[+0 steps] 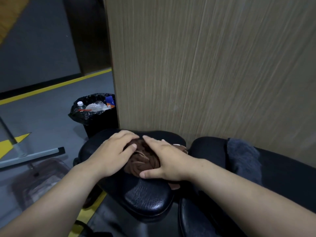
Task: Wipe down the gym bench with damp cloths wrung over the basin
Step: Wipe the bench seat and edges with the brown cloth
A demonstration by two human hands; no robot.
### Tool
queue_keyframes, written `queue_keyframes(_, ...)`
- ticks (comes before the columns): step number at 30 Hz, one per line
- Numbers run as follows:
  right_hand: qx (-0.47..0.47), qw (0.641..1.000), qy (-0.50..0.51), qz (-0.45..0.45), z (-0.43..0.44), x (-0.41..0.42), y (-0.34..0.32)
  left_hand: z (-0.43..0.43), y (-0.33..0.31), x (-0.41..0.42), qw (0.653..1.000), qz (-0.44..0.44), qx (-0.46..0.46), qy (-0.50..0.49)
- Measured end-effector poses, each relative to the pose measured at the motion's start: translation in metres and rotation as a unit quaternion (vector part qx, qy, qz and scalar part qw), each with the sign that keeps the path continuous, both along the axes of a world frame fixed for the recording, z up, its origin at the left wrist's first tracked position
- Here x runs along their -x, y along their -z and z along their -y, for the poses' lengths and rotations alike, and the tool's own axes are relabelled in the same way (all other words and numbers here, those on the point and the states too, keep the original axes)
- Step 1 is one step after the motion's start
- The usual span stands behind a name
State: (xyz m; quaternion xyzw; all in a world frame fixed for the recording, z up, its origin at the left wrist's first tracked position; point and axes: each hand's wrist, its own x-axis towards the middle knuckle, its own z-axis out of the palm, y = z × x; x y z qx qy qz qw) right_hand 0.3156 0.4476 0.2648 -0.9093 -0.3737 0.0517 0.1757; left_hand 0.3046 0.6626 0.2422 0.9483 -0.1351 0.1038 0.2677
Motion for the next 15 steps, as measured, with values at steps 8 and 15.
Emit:
queue_keyframes(8,0.107,0.993,0.040,-0.015,0.038,-0.010,-0.019,-0.004,-0.021,0.011,0.989,-0.100,-0.103,0.038)
queue_keyframes(15,0.130,0.991,0.023,0.001,0.041,-0.027,-0.027,-0.001,-0.023,0.002,0.985,-0.097,-0.114,0.089)
